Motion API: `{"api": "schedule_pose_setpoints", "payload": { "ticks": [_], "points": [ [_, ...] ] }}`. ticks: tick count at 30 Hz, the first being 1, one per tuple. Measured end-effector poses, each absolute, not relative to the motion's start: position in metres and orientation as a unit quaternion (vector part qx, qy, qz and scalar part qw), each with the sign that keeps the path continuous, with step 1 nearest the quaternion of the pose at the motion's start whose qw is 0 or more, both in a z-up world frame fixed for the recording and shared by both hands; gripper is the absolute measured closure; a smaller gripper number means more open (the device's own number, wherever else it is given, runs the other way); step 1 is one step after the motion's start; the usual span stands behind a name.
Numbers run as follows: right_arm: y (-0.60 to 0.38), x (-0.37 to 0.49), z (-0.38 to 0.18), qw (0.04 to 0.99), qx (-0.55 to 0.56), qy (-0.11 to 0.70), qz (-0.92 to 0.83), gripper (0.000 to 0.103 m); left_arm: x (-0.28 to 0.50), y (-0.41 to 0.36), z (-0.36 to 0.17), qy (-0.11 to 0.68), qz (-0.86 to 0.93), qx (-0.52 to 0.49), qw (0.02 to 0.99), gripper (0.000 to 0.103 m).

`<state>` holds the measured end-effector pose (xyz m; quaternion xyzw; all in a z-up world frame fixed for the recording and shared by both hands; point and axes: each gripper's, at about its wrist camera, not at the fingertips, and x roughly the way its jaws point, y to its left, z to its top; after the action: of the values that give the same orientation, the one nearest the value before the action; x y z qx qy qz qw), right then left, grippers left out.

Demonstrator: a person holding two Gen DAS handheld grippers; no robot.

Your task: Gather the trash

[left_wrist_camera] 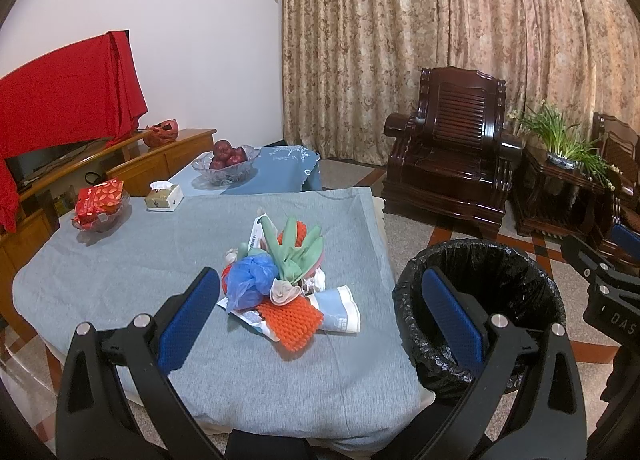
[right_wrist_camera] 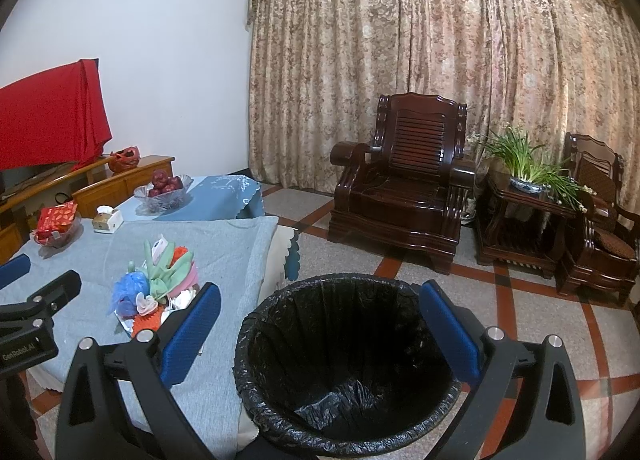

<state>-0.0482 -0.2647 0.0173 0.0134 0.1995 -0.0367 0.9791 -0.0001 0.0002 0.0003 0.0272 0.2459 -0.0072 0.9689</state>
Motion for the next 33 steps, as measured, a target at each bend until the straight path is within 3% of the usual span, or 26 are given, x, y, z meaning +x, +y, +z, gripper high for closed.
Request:
{"api": "schedule_pose_setpoints", "payload": {
  "ticks": [33],
  "points": [
    [-0.2658,-0.0484,0.019,0.979,0.014,0.2,-0.037,0.006,-0.0005,0.0001,0.0002,0.244,-0.008,0.027,0.969,0.005]
  ]
}}
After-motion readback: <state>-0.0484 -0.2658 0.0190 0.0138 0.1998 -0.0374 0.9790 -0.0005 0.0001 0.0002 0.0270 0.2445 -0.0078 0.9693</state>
